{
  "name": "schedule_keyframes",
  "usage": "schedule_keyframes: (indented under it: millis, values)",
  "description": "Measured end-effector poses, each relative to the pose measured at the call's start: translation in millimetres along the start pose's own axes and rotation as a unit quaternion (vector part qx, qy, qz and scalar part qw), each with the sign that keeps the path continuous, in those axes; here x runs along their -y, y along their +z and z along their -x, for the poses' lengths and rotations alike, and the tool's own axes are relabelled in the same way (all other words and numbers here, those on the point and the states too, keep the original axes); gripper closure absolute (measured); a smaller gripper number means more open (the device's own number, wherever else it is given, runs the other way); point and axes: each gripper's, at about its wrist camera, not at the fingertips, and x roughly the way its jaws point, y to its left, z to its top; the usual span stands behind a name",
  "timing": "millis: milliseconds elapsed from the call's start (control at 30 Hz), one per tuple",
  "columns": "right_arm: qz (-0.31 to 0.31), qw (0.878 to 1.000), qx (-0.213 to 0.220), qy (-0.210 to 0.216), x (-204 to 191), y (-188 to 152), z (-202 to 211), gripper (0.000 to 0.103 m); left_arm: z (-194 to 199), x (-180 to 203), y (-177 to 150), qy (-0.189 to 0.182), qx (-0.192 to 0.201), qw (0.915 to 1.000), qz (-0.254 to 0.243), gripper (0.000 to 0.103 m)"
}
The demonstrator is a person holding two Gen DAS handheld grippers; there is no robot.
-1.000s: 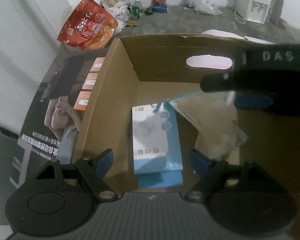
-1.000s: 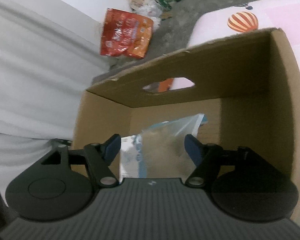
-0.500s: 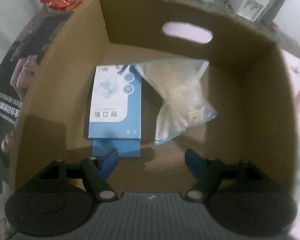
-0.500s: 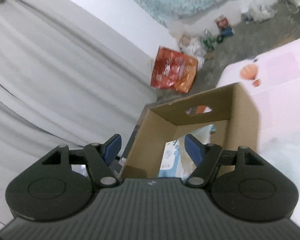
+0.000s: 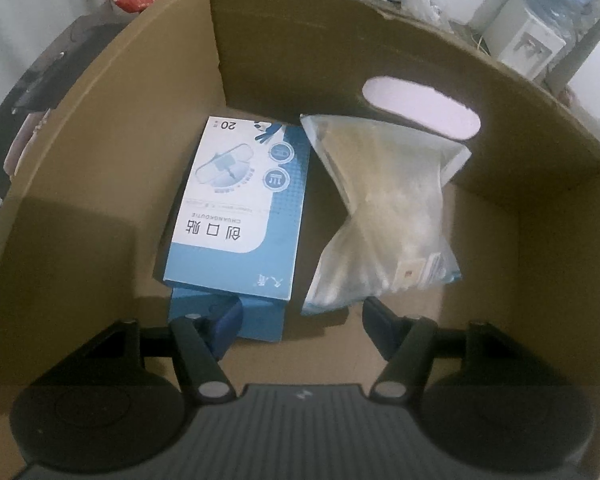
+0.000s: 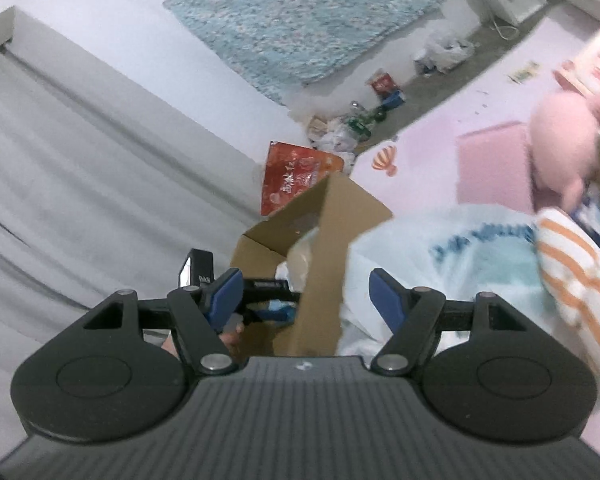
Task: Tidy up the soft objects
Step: 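Grasp the pink knitted pad with the left gripper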
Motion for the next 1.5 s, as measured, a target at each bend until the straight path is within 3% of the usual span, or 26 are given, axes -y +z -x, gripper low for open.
schedule_keyframes:
  millis: [133, 267, 367, 567, 800, 933, 1067, 1233, 1400, 1500]
  values:
    - [-0.007, 1.000, 0.003, -0.006, 10.4, -9.5, 3.5, 0.033, 2.4, 5.6, -3.3, 0.014, 0.007, 0.9999, 0.000, 0.033]
    - [-0.001, 1.000, 0.005, -0.011, 7.9, -16.4, 7.4, 0.033, 23.5, 20.0, -12.3, 0.037, 0.028, 0.9986, -0.024, 0.018]
    - [-0.001, 1.000, 0.007, -0.022, 6.8, -23.0, 12.4, 0.033, 48.6, 25.4, -23.8, 0.041, 0.050, 0.9973, -0.035, 0.013]
    - [0.009, 0.998, 0.016, -0.056, 21.6, -37.2, 37.6, 0.031, 116.0, 34.1, -53.0, 0.027, 0.111, 0.9919, -0.055, 0.013]
    - [0.039, 0.991, 0.050, -0.115, 42.5, -48.1, 78.9, 0.031, 200.1, 83.5, -80.8, -0.019, 0.188, 0.9740, -0.125, 0.006]
    - [0.041, 0.987, 0.075, -0.137, 55.7, -50.7, 101.3, 0.030, 226.8, 134.3, -95.1, -0.059, 0.202, 0.9616, -0.176, 0.005]
    - [0.050, 0.981, 0.102, -0.158, 68.8, -47.0, 118.0, 0.030, 226.2, 189.3, -100.1, -0.088, 0.193, 0.9523, -0.219, 0.005]
    - [0.068, 0.973, 0.132, -0.177, 80.4, -31.0, 128.8, 0.030, 195.7, 257.2, -93.2, -0.102, 0.177, 0.9438, -0.260, 0.005]
    - [0.091, 0.964, 0.140, -0.205, 97.1, -9.0, 126.3, 0.030, 138.7, 312.5, -71.7, -0.076, 0.147, 0.9392, -0.301, 0.005]
    - [0.095, 0.966, 0.132, -0.199, 105.7, 3.9, 122.0, 0.030, 104.3, 333.9, -59.2, -0.060, 0.127, 0.9362, -0.322, 0.005]
